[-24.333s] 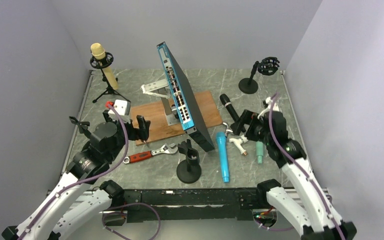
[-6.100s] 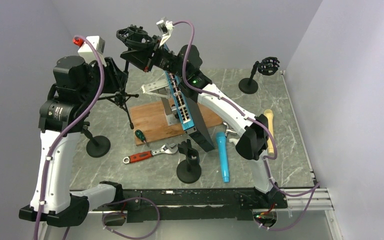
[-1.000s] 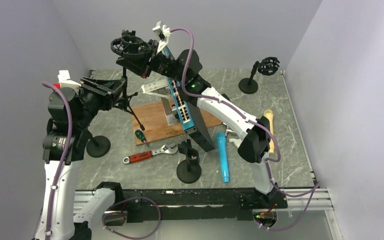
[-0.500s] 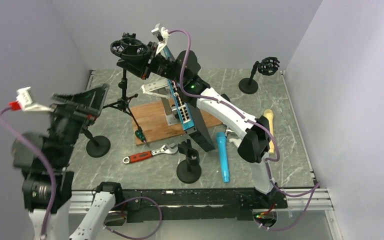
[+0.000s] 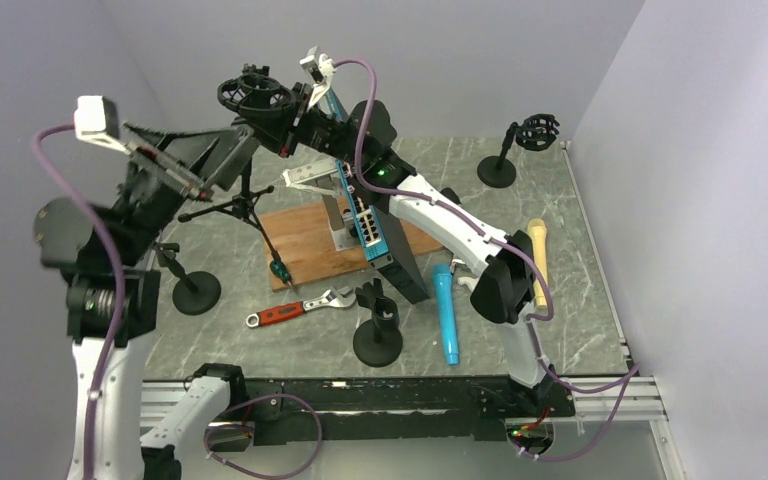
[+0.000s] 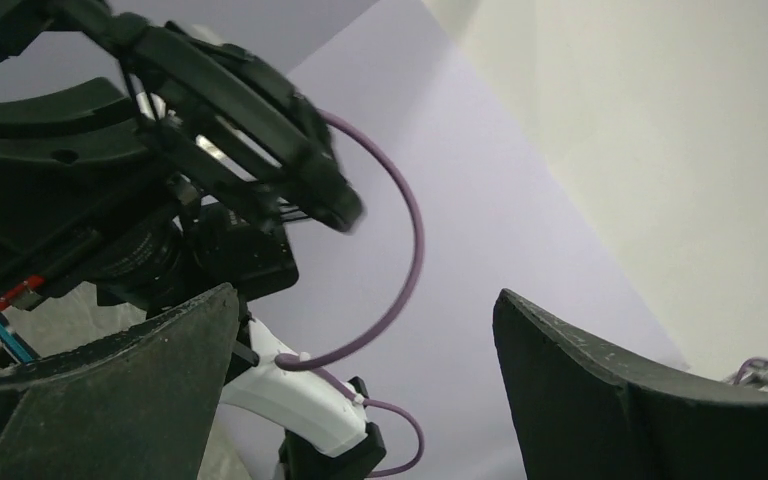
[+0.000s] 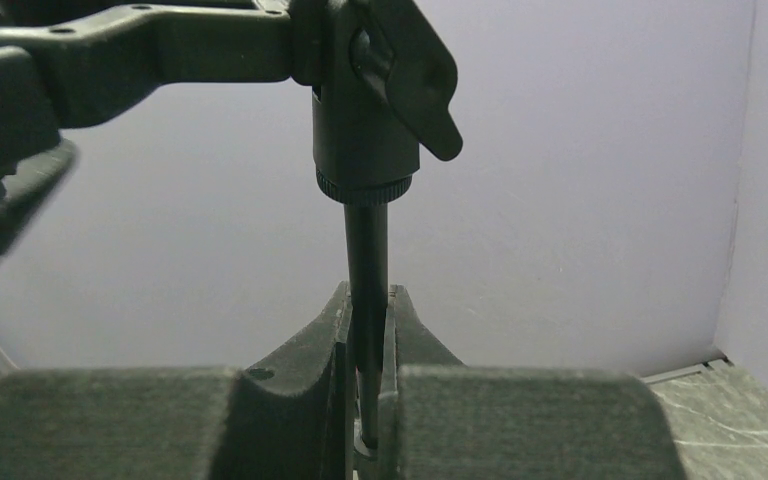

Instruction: Remove the microphone from the stand

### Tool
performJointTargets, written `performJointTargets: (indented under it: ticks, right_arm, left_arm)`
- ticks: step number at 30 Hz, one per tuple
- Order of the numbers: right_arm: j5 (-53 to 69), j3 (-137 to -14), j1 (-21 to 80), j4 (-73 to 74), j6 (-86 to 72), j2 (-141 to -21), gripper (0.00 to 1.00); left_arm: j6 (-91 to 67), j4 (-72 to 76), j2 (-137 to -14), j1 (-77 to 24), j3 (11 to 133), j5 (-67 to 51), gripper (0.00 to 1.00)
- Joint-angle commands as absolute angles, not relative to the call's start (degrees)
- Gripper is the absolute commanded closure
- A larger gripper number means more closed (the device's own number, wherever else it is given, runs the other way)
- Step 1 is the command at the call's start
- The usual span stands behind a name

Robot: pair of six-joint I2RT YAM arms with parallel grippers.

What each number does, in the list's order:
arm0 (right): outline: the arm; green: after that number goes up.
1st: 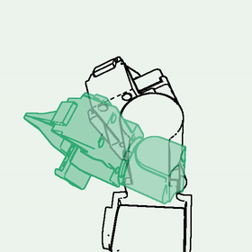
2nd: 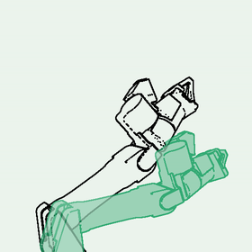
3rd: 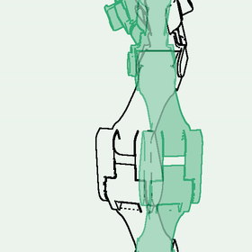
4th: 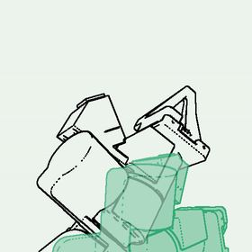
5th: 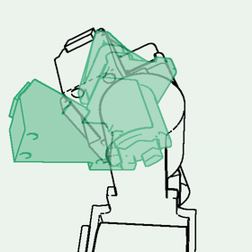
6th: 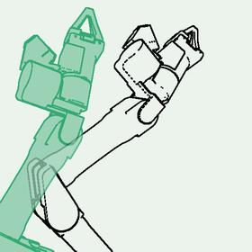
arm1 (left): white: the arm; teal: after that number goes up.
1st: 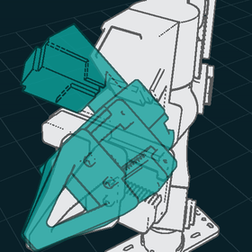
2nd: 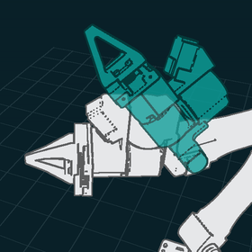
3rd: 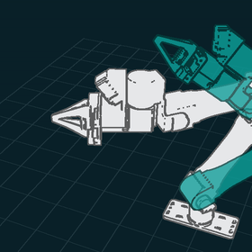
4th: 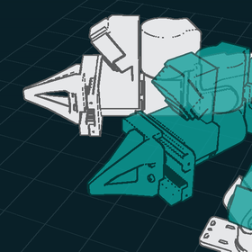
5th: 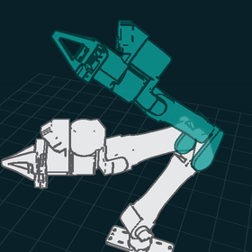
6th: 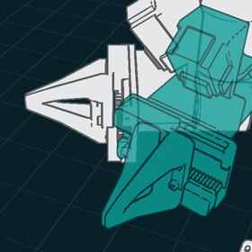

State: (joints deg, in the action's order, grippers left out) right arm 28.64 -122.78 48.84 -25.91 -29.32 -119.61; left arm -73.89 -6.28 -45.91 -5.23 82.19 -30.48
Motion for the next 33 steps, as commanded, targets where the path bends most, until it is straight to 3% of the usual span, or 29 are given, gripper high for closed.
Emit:
performJointTargets:
  ticks: [1,12,20,33]
  right_arm:
    - [26.6,-126.7,49.0,-28.7,-28.3,-118.9,1.00]
    - [24.2,-127.3,51.7,-23.2,-20.1,-119.3,1.00]
    - [22.4,-127.4,54.0,-20.6,-13.7,-119.9,1.00]
    - [21.1,-122.8,55.5,-19.1,-6.3,-117.4,1.00]
  left_arm:
    - [-82.0,0.1,-47.2,-5.4,81.6,-34.6,0.01]
    - [-85.2,1.7,-45.7,-5.7,75.7,-27.7,0.00]
    - [-85.3,-14.5,-45.0,-6.1,76.9,-21.9,0.01]
    - [-83.5,-25.6,-41.3,-6.1,77.8,-9.8,0.01]
